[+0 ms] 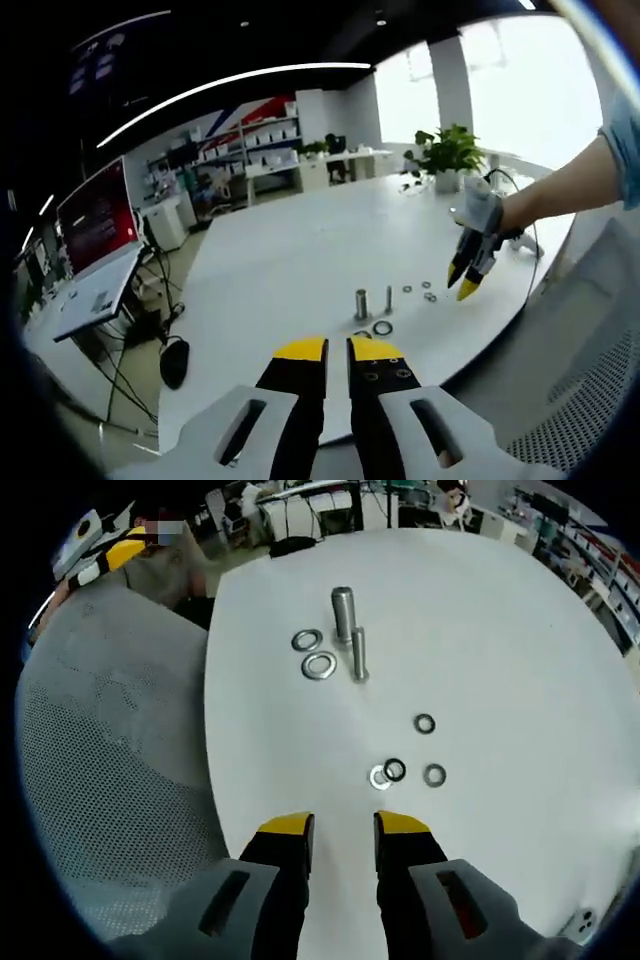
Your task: Place the washer onto the threaded stud by aligning its center hole with the stud, sliding it down to the base, and recovering from edge contact or off-axis alignment until the washer reaches the visible bottom stop.
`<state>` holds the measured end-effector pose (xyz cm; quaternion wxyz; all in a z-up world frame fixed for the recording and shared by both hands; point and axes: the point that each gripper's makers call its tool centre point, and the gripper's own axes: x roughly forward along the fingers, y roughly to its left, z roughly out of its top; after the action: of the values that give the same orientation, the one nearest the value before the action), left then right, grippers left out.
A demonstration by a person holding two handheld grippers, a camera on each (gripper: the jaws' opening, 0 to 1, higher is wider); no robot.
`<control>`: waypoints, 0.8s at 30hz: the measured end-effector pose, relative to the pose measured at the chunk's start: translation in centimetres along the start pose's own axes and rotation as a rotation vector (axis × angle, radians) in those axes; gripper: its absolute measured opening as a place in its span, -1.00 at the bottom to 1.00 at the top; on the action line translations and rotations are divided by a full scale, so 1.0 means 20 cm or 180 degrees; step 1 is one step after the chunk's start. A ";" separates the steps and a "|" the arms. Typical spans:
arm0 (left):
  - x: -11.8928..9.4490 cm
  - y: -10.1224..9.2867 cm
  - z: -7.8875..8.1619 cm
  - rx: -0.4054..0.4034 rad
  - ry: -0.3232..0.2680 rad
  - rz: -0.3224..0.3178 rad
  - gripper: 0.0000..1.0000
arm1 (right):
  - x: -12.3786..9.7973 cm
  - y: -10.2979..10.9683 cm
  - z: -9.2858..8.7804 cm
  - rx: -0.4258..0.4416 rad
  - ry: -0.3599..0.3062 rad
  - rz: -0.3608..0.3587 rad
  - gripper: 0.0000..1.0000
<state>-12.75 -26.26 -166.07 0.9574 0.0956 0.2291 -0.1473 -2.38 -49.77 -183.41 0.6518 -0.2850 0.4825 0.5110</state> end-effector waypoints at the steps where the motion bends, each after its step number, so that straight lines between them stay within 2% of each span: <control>1: 0.00 0.00 0.00 -0.0001 0.0002 0.0001 -0.90 | 0.01 0.00 0.01 -0.0018 0.0007 0.0008 -0.48; 8: 0.00 0.00 -0.01 0.0011 0.0034 -0.0006 -0.90 | 0.08 -0.05 0.04 0.0073 0.0014 0.0024 -0.48; 12: 0.00 0.00 -0.01 0.0001 0.0026 0.0011 -0.90 | 0.09 -0.08 0.03 -0.0038 0.0107 -0.0061 -0.48; 17: 0.00 0.01 -0.01 -0.0002 0.0035 0.0018 -0.90 | 0.10 -0.11 0.05 -0.0045 0.0068 -0.0129 -0.51; 24: 0.00 0.01 -0.01 -0.0010 0.0048 0.0031 -0.90 | 0.11 -0.15 0.07 -0.0277 0.0102 -0.0342 -0.63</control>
<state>-12.80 -26.00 -166.31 0.9565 0.0963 0.2360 -0.1415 0.92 -48.55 -185.32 0.6575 -0.3467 0.4542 0.4911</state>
